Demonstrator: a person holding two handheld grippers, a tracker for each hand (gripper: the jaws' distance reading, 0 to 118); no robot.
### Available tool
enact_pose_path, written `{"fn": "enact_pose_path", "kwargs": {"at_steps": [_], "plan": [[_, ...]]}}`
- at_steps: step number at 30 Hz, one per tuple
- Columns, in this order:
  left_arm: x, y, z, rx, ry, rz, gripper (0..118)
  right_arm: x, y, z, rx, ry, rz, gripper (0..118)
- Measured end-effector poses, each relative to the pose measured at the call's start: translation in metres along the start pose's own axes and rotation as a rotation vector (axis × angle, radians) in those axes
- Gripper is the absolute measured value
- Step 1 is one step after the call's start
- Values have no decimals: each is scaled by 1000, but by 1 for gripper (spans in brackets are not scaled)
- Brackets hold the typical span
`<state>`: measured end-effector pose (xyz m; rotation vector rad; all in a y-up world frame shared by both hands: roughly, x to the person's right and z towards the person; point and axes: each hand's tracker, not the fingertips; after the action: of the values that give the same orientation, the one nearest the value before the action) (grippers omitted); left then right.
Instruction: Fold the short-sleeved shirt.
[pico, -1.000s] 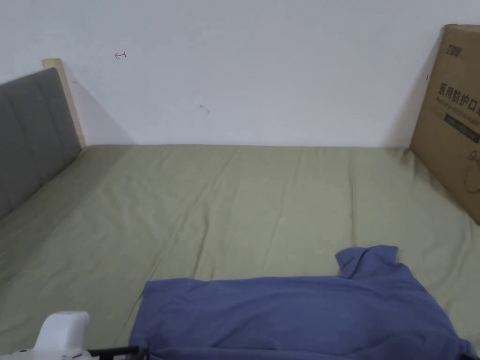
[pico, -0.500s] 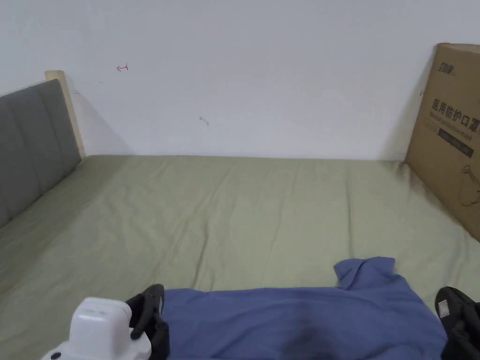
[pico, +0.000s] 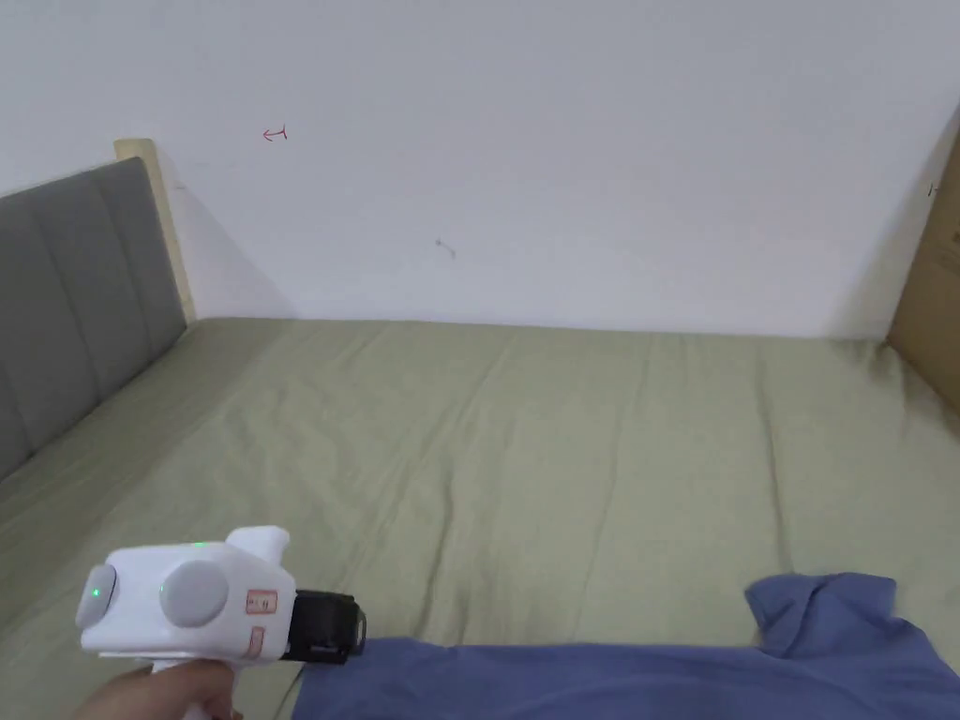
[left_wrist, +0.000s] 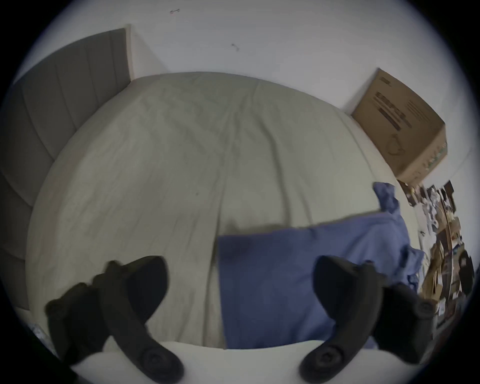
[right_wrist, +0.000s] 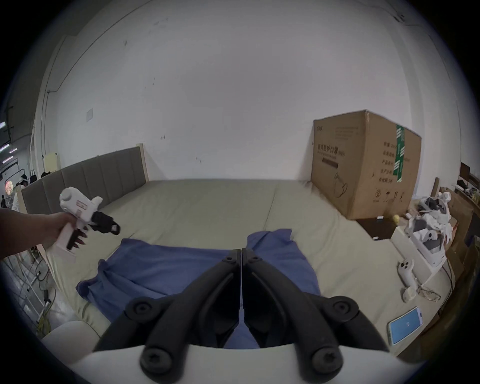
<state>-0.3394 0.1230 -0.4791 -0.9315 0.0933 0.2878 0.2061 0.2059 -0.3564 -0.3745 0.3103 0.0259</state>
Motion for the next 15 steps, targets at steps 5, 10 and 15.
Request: {"fn": "enact_pose_path", "kwargs": {"at_steps": [5,10,15], "plan": [[-8,-4,-57,-122,79,-67,111,-3,-11,-28,-68,20,24,1],[1,-19,-64,-67,70,-292,94,-2,-18,-42,-124,25,21,1],[14,-24,-41,-79,33,-271,1,3,-24,-40,-142,26,-14,1]]}}
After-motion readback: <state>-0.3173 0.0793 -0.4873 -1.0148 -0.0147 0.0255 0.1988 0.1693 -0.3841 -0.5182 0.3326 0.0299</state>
